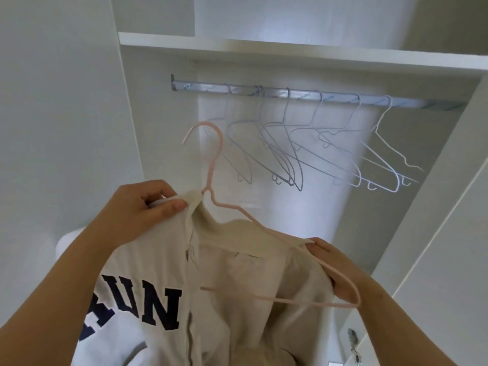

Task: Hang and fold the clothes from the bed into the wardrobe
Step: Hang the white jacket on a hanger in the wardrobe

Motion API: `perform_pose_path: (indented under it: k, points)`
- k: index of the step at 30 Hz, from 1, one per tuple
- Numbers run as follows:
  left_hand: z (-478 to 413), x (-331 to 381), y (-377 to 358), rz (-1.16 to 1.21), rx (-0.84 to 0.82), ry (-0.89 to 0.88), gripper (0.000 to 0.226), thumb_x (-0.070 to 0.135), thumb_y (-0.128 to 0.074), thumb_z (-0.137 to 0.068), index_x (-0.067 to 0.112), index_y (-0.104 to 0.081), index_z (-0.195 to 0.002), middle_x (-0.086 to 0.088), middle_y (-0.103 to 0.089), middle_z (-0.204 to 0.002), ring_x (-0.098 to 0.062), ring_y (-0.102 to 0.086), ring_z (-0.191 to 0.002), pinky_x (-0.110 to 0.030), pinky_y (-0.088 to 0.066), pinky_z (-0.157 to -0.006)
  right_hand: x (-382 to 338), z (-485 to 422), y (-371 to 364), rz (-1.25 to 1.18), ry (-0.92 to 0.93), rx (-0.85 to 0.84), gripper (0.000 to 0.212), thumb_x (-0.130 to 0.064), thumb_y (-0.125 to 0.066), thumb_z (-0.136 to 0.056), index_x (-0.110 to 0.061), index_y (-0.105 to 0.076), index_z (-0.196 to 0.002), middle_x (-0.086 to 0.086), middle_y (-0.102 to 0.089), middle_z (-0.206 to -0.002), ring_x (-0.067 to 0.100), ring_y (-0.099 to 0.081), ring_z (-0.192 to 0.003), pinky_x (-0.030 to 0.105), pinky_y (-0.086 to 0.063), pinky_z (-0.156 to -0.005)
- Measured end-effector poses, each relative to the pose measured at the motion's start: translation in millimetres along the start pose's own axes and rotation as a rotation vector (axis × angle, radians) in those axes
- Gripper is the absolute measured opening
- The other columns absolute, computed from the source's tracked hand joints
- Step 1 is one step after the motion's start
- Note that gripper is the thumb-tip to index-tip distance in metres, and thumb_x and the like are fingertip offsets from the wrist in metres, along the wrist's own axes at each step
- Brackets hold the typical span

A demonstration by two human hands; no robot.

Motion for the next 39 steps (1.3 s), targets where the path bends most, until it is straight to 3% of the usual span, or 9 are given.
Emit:
perform_pose_path:
  k: [6,11,17,23,29,31,33,35,39]
  points:
    - [-9,-3,-61,-0.138,-0.166,0.048,0.02,0.041,-0.067,-0.08,0.036,-0.058,-0.063,0.008,-0.053,-0.049,-0.004,-0.049,-0.047,-0.013,-0.034,-0.046,10,17,51,0.099,-0.015,0.212,0.023,-0.021,-0.049,-0.096,-0.017,-0.068,-0.084,0.004,-0.07,-0.085,0.017,-0.063,-0.078,0.029,-0.05,-0.074]
    - [-15,15,-115,-0.341,-0.285,-0.009,0.029,0.048,-0.058,-0.085,0.034,-0.045,-0.062,0.006,-0.052,-0.057,-0.007,-0.05,-0.057,-0.021,-0.033,-0.052,5,35,89,0.215,0.007,0.45,0.022,-0.016,-0.044,-0.096,-0.006,-0.062,-0.092,0.003,-0.058,-0.078,0.013,-0.05,-0.068,0.021,-0.038,-0.061]
    - [-14,30,-123,-0.472,-0.032,0.138,0.033,0.051,-0.042,-0.091,0.021,-0.049,-0.08,0.004,-0.048,-0.061,-0.017,-0.046,-0.058,-0.028,-0.031,-0.052,-23,40,95,0.331,0.055,0.597,0.026,-0.016,-0.037,-0.096,-0.01,-0.042,-0.072,0.001,-0.044,-0.07,0.012,-0.036,-0.06,0.025,-0.027,-0.052]
    - [1,53,-111,-0.306,0.178,0.165,0.03,0.054,-0.047,-0.087,0.025,-0.045,-0.08,0.009,-0.047,-0.059,-0.017,-0.046,-0.059,-0.027,-0.028,-0.053,-60,35,37,0.274,0.194,0.429,0.028,-0.019,-0.035,-0.097,-0.017,-0.036,-0.069,-0.002,-0.042,-0.065,0.009,-0.038,-0.055,0.012,-0.033,-0.042]
    - [9,52,-84,0.001,0.313,0.122,0.017,0.043,-0.066,-0.078,0.029,-0.057,-0.075,0.012,-0.06,-0.067,-0.01,-0.054,-0.063,-0.027,-0.041,-0.059,-81,41,-6,0.416,0.358,0.214,0.023,-0.025,-0.039,-0.097,-0.023,-0.043,-0.075,0.003,-0.057,-0.061,0.017,-0.056,-0.052,0.041,-0.052,-0.063]
    - [11,49,-74,0.055,0.337,0.111,0.017,0.038,-0.071,-0.076,0.037,-0.055,-0.07,0.017,-0.061,-0.066,-0.002,-0.055,-0.064,-0.021,-0.041,-0.06,-99,53,0,0.472,0.519,0.344,0.023,-0.031,-0.039,-0.097,-0.025,-0.052,-0.078,-0.003,-0.058,-0.066,0.019,-0.056,-0.063,0.043,-0.051,-0.066]
    - [13,47,-66,0.085,0.351,0.089,0.025,0.033,-0.074,-0.074,0.041,-0.052,-0.065,0.023,-0.061,-0.063,0.001,-0.058,-0.065,-0.016,-0.041,-0.06,-121,76,29,0.519,0.712,0.688,0.028,-0.033,-0.041,-0.091,-0.018,-0.062,-0.084,-0.003,-0.06,-0.076,0.021,-0.054,-0.075,0.039,-0.044,-0.073]
    - [15,50,-62,0.108,0.348,0.058,0.03,0.029,-0.077,-0.072,0.043,-0.052,-0.063,0.035,-0.059,-0.066,0.011,-0.057,-0.068,-0.01,-0.042,-0.059,-128,87,50,0.629,0.695,0.921,0.042,-0.04,-0.035,-0.088,-0.012,-0.066,-0.093,0.005,-0.062,-0.093,0.026,-0.052,-0.09,0.034,-0.031,-0.084]
    - [17,56,-64,0.153,0.298,0.024,0.027,0.031,-0.078,-0.069,0.044,-0.055,-0.062,0.033,-0.06,-0.07,0.01,-0.056,-0.068,-0.009,-0.042,-0.06,-109,56,40,0.709,0.469,0.659,0.056,-0.041,-0.027,-0.1,-0.021,-0.036,-0.048,-0.005,-0.04,-0.048,0.011,-0.038,-0.05,0.031,-0.032,-0.064]
Point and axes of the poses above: each hand's wrist, its own z-axis away from the middle knuckle, its own y-axis out of the back of the hand, x = y × z, the point moved 10 cm from there along -z, towards the middle knuckle
